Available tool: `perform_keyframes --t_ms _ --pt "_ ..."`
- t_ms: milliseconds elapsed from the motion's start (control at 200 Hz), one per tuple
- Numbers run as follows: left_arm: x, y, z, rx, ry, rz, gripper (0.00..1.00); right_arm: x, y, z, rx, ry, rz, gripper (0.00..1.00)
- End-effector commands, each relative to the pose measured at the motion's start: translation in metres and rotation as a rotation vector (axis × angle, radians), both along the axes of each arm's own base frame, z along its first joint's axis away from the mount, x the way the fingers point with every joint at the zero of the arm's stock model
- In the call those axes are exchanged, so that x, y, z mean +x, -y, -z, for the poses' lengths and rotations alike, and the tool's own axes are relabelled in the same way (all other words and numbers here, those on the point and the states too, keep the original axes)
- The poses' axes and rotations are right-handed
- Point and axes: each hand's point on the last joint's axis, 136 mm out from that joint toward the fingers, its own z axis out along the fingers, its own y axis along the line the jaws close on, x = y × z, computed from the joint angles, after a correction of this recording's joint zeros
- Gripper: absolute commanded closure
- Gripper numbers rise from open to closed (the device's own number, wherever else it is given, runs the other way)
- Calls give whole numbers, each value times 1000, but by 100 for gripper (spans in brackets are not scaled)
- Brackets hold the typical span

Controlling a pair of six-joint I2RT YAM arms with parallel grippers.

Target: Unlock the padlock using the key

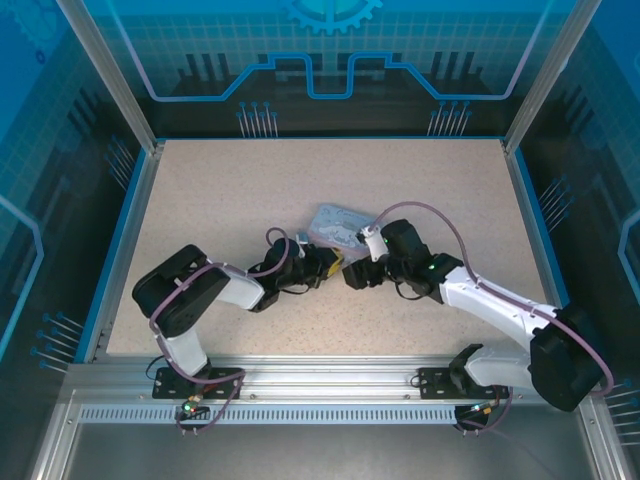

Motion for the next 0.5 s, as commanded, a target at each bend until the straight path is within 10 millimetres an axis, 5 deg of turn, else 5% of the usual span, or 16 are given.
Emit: perform_keyframes --t_ms 0,350,495 --pt "-8 3 8 2 26 54 100 1 -9 -6 146 -60 70 30" --pt "-16 -1 33 55 18 81 89 3 -7 18 208 -157 199 20" --pt "-20 -7 36 67 16 79 74 4 -7 24 224 -183 223 16"
